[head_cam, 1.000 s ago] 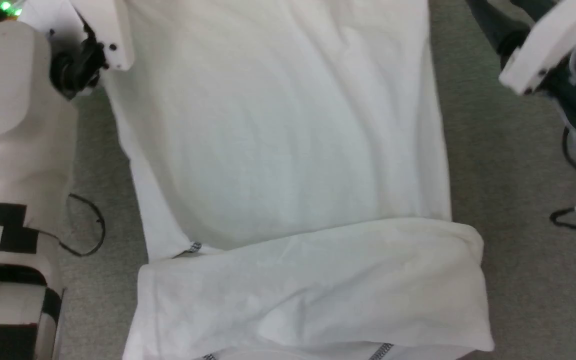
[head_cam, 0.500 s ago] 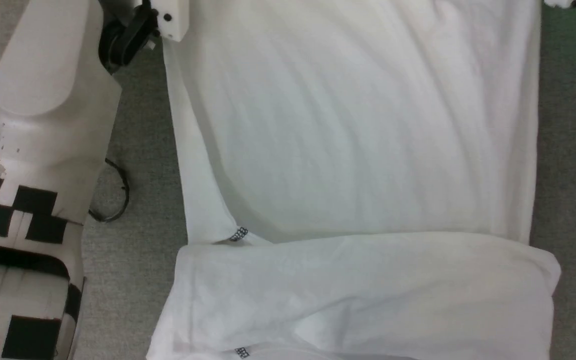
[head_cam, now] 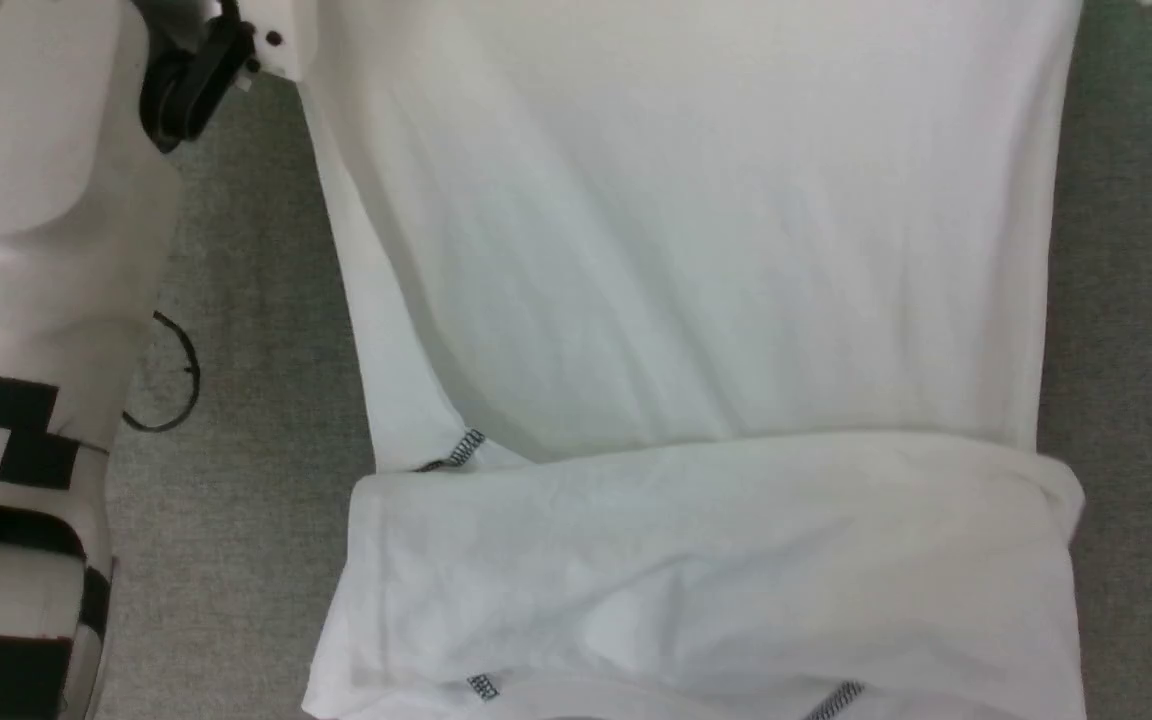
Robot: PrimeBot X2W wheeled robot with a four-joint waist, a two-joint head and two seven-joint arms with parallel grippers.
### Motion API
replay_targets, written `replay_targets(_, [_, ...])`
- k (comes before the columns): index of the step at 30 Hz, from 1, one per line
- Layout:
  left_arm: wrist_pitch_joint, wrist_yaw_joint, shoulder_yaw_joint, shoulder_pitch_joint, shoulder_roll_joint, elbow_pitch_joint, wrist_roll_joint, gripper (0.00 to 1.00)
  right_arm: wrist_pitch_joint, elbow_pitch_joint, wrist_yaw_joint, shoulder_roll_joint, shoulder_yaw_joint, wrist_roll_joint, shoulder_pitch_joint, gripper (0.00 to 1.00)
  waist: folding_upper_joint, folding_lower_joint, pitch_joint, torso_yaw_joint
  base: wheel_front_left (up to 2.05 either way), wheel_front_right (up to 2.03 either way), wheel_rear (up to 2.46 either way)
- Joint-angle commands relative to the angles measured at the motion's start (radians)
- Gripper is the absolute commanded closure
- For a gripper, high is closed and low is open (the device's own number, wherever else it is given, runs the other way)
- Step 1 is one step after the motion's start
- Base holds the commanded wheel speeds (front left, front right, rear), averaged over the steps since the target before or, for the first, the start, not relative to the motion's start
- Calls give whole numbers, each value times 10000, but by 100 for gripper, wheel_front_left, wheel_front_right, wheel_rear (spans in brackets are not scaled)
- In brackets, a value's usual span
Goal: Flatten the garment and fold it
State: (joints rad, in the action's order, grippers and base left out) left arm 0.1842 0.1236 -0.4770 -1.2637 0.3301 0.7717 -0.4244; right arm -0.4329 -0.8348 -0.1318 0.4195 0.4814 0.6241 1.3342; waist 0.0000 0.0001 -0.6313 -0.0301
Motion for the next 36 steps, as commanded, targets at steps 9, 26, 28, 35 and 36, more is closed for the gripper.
replay_targets(9, [-1742, -56, 196, -268, 446, 129, 129, 100, 3089, 343, 11, 331, -790, -99, -311, 100, 0, -1, 1689, 233, 0, 0, 0])
replay_targets(26, [-1969, -2167, 1488, 8079, 2060, -5985, -1591, 100, 4099, 4284, 11, 1187, -703, 888, -7091, 100, 0, -1, 4396, 488, 0, 0, 0])
replay_targets(28, [-1734, -2622, 1594, 9323, 2212, -7043, -1762, 100, 3872, 4784, 11, 1169, -1012, 987, -8103, 100, 0, -1, 4536, 465, 0, 0, 0])
replay_targets(35, [-1096, -3318, 1446, 12098, 2691, -9212, -1973, 100, 3299, 6118, 11, 716, -2354, 856, -10924, 100, 0, -1, 4902, 413, 0, 0, 0])
replay_targets(36, [-968, -3389, 1390, 12454, 2749, -9433, -2023, 100, 3199, 6335, 11, 572, -2624, 777, -11351, 100, 0, -1, 4959, 419, 0, 0, 0])
